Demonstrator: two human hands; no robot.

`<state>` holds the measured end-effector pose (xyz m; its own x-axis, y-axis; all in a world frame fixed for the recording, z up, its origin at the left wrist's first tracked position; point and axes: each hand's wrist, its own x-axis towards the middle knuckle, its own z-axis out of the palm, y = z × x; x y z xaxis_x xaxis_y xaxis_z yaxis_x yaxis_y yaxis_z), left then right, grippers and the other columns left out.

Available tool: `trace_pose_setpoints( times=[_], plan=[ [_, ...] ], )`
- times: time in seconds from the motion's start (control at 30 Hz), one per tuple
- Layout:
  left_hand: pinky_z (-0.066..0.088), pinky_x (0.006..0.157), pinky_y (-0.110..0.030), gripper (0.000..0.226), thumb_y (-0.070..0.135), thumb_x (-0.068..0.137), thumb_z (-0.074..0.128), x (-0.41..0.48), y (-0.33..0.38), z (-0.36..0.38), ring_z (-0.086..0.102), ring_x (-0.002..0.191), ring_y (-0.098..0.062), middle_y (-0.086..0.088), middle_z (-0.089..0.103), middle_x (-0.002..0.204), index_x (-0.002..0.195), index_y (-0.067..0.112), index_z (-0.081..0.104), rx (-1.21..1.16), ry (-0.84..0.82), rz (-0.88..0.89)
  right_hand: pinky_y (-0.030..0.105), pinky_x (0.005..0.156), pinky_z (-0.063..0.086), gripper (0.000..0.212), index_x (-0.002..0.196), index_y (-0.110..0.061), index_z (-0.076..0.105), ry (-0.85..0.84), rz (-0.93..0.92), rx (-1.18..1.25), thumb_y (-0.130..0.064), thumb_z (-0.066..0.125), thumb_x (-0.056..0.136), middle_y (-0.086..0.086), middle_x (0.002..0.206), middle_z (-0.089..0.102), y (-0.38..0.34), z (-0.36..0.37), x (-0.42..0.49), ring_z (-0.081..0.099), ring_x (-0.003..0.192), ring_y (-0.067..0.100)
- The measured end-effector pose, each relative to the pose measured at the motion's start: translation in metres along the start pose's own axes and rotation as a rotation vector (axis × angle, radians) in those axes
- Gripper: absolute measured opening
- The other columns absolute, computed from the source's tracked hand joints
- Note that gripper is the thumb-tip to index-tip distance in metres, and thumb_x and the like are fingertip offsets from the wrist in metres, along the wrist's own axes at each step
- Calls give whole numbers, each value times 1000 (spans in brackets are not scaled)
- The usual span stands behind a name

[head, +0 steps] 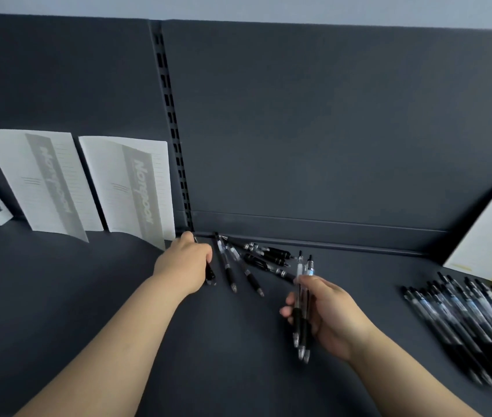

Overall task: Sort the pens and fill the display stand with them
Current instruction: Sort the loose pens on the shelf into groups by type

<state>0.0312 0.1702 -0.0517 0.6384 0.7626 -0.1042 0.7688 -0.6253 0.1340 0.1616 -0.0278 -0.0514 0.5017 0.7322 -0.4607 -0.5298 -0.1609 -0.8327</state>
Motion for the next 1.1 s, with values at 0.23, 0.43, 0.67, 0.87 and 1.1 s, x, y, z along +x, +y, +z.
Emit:
trace_pose_setpoints(
  times=[0.23, 0.43, 0.67, 0.87, 1.1],
  plan=[
    [44, 82, -30, 28, 12, 90, 51, -12, -6, 0, 34, 109, -14, 9, 38, 115, 104, 33, 62, -4, 24, 231, 26, 46, 45, 13, 92, -11, 49, -35, 40, 14, 1, 53, 88, 5, 57, 49, 7, -5, 0, 52, 46, 19],
    [47, 87, -28, 24, 17, 87, 63, -49, 22, 9, 49, 105, -8, 15, 64, 106, 109, 27, 67, -124, 233, 529, 23, 39, 33, 14, 79, -12, 50, -19, 15, -57, -4, 54, 89, 3, 56, 45, 0, -14, -7, 42, 42, 13],
    [46, 85, -18, 18, 15, 81, 55, -78, 83, 11, 55, 96, -8, 10, 66, 97, 94, 18, 68, -321, 467, 931, 17, 37, 29, 8, 86, -10, 60, -136, 150, -29, -14, 55, 91, 0, 58, 61, -14, -34, -30, 49, 44, 8],
    [52, 82, -21, 22, 16, 82, 56, -87, 133, 30, 58, 97, -9, 5, 63, 103, 97, 18, 71, -431, 480, 1033, 20, 47, 30, 15, 86, -6, 68, -238, 152, 75, -15, 56, 84, 2, 64, 58, -16, -77, -46, 49, 52, 10],
    [49, 85, -18, 27, 18, 82, 56, -90, 204, 30, 60, 95, -3, 11, 65, 104, 105, 23, 70, -635, 457, 1029, 22, 48, 43, 8, 77, -5, 66, -107, 44, 106, -9, 60, 77, 7, 66, 59, -34, -140, -69, 55, 54, 14]
  ],
)
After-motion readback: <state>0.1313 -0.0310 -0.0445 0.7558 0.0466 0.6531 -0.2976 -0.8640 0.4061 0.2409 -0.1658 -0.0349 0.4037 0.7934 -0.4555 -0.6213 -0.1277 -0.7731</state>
